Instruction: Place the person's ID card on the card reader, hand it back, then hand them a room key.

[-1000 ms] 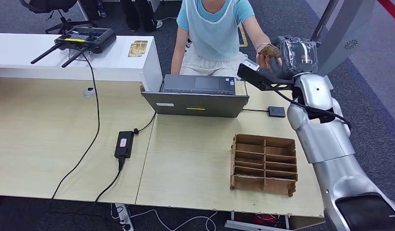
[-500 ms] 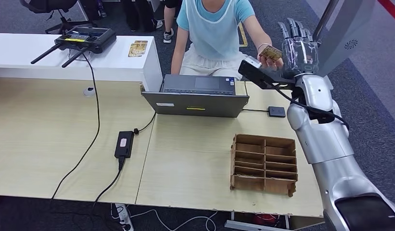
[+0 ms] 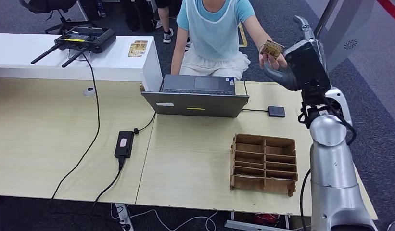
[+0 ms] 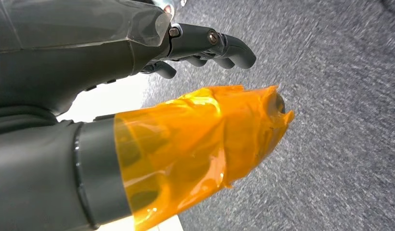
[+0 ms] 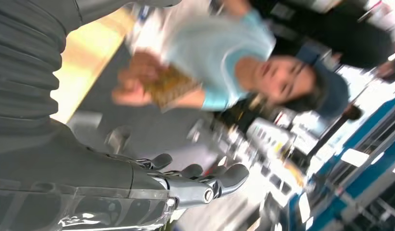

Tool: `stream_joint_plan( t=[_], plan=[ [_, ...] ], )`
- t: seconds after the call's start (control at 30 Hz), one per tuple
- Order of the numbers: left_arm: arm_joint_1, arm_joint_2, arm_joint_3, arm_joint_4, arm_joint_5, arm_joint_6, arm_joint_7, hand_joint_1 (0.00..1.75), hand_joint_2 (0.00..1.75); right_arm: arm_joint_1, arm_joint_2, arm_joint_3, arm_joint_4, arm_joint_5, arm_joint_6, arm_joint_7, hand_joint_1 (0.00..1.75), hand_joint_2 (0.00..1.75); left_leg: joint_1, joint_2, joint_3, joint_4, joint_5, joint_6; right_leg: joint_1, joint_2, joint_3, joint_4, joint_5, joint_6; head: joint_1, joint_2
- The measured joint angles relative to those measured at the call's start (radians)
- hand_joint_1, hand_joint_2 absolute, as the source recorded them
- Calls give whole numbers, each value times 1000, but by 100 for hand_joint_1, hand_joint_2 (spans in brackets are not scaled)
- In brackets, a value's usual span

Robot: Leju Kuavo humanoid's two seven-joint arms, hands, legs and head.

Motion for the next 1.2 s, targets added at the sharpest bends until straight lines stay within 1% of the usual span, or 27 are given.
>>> stream_joint_plan(
  t=[0.1, 0.17, 0.23, 0.33, 0.47, 0.73, 0.83, 0.93, 1.0, 1.07, 1.13, 1.2],
  plan=[
    [4, 0, 18, 0, 19, 1, 3, 0, 0, 82, -7, -30, -49, -203, 52, -59, 0, 175, 0, -1, 0, 0, 0, 0, 0, -1, 0, -1, 0, 0, 0, 0],
    [8, 1, 30, 0, 29, 1, 9, 0, 0, 151, -15, -49, -93, -305, 69, -93, 0, 175, 0, -1, 0, 0, 0, 0, 0, -1, 0, -1, 0, 0, 0, 0],
    [11, 1, 40, 0, 34, 2, 15, 0, 0, 224, -21, -66, -143, -383, 79, -120, 0, 175, 0, -1, -1, 0, -1, 0, 0, -1, 0, -1, 0, 0, 0, 0],
    [13, 0, 52, 0, 40, 7, 19, 0, 0, 323, -30, -88, -215, -457, 96, -149, 0, 175, 0, -1, -1, 0, -1, 1, 0, 0, 0, -1, -1, 1, 0, 0],
    [14, 0, 69, 0, 56, 13, 20, 0, 0, 446, -38, -109, -301, -504, 112, -178, 0, 175, 0, -1, -1, 0, -2, 0, 0, 0, 0, -1, -1, 1, 0, 0],
    [16, -1, 112, 0, 87, 24, 42, 0, 0, 708, -42, -118, -452, -453, 90, -267, 0, 175, 0, -1, -1, -1, -2, 0, 0, 0, -1, -1, -1, 0, 0, 0],
    [15, -2, 122, 0, 91, 28, 45, 0, 0, 774, -42, -117, -502, -397, 66, -294, 0, 175, 0, 0, -1, -1, -2, 0, 0, 0, -1, -1, -1, 0, 0, 0],
    [16, -4, 130, 0, 93, 29, 50, 0, 0, 826, -41, -112, -545, -280, 1, -318, 0, 175, 0, 0, -1, -1, -2, 0, 0, 0, -1, -1, -1, 0, 0, 0],
    [16, -6, 134, 0, 94, 30, 53, 0, 0, 857, -38, -105, -569, -120, -101, -332, 0, 175, 0, 0, -1, -1, -2, 0, 0, 0, -1, -1, -1, 0, 0, 0],
    [16, -8, 137, 0, 93, 31, 56, 0, 0, 890, -36, -91, -593, 82, -236, -329, 0, 175, 0, 0, -1, -1, -2, 0, 0, 0, 0, -1, -1, 0, 0, 0],
    [15, -9, 138, 0, 89, 32, 58, 0, 0, 926, -36, -72, -614, 286, -375, -297, 0, 175, 0, 0, -1, -1, -2, 0, 0, 0, 0, -1, -1, 0, 0, 0],
    [15, -10, 139, 0, 84, 31, 59, 0, 0, 958, -36, -57, -631, 475, -497, -245, 0, 175, 0, 0, -1, -1, -2, 0, 0, 0, -1, -1, -1, 0, 0, 0]
  ],
)
